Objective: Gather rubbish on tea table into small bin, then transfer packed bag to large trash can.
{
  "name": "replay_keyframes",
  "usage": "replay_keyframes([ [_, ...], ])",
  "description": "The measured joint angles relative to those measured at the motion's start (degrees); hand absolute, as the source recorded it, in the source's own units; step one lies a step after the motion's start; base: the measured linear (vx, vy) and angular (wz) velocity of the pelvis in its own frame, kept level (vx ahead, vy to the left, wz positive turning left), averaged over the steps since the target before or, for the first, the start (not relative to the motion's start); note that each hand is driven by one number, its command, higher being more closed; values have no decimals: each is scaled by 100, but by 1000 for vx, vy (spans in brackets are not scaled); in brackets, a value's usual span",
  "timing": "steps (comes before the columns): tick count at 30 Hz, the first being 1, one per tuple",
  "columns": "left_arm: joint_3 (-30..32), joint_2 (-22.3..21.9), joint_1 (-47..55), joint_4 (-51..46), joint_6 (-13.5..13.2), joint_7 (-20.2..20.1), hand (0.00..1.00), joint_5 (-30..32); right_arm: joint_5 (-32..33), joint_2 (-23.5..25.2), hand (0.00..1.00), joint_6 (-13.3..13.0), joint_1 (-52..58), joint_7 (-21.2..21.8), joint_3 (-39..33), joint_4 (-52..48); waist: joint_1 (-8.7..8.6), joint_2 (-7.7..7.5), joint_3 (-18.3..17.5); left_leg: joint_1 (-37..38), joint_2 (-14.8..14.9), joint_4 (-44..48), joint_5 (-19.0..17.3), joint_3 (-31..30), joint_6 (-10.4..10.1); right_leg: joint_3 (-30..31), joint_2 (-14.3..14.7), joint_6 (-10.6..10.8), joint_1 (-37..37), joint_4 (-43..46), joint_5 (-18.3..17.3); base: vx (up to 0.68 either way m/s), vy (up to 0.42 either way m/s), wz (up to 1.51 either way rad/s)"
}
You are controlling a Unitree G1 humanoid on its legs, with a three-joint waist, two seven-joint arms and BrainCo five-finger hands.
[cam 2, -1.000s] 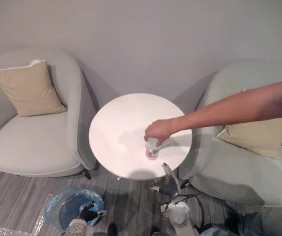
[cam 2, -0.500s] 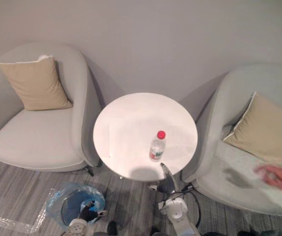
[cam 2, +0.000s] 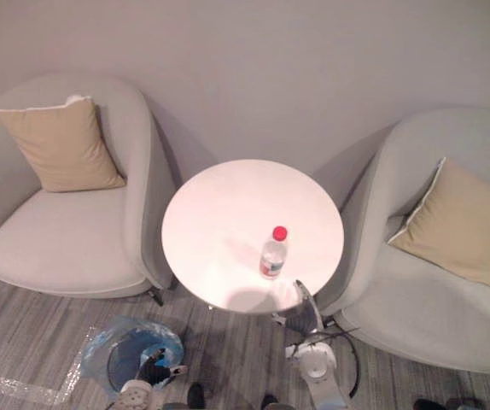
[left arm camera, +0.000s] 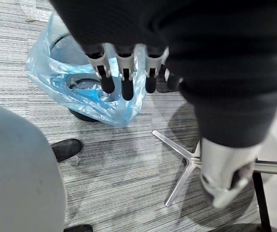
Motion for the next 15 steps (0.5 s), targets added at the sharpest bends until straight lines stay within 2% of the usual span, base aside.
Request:
replay_keyframes([
  [4, 3, -5, 3, -14, 9, -1, 0, -1, 223, 57, 0, 88, -179, -177, -217, 0, -1, 12, 6, -17, 0, -20, 1, 18, -1, 13, 0, 2, -38, 1, -1, 0, 0, 0],
  [15, 21, -41, 6, -41, 31, 3, 0, -5, 611, 116, 0, 113, -623, -308, -349, -2, 15, 82, 32, -104, -6, -41, 3, -16, -3, -19, -1, 12, -118, 0, -12, -2, -2, 1],
])
